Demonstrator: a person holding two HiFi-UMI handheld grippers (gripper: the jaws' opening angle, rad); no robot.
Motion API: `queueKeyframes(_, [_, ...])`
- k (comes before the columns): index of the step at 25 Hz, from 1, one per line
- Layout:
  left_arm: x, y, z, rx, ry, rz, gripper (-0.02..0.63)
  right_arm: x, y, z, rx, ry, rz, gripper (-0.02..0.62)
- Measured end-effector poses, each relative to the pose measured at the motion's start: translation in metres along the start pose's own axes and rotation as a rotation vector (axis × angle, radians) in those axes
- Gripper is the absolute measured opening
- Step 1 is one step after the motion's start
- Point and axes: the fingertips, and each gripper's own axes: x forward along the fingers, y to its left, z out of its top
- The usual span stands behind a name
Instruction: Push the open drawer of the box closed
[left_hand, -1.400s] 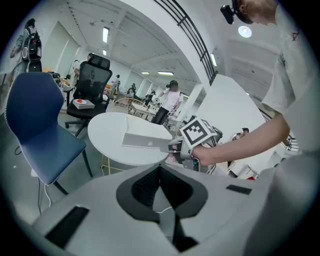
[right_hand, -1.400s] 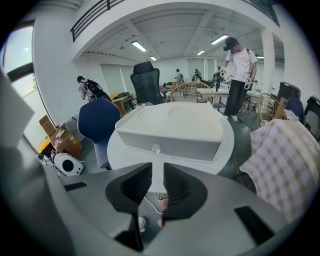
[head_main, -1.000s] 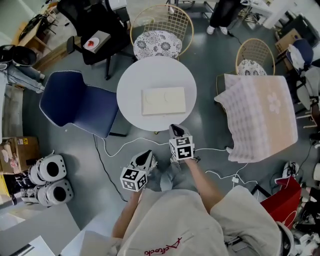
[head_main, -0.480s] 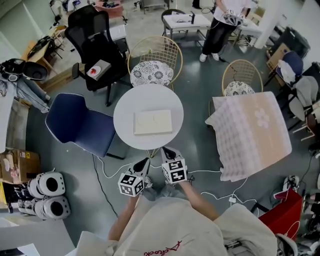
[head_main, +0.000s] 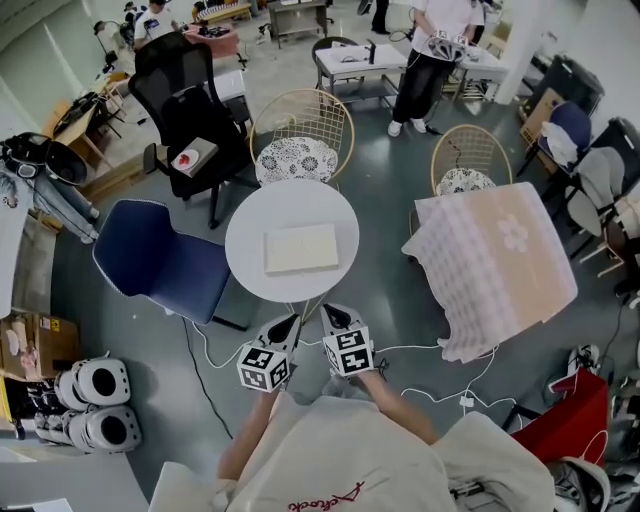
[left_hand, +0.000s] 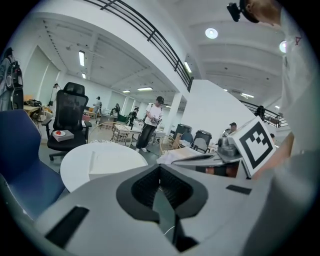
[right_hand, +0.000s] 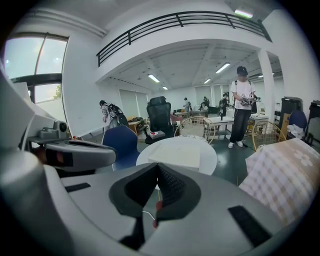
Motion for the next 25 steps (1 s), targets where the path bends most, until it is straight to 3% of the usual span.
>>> queueKeyframes(11, [-0.072, -0.017, -0.022, 0.07, -0.018, -0.066, 0.012, -0.048, 0.067, -0.021, -0.01, -0.071, -0.082, 0.015])
queueKeyframes(25, [-0.166, -0.065, -0.065, 0.074, -0.06, -0.098, 0.012, -0.128, 0.151, -0.071, -0.048, -0.1, -0.134, 0.015])
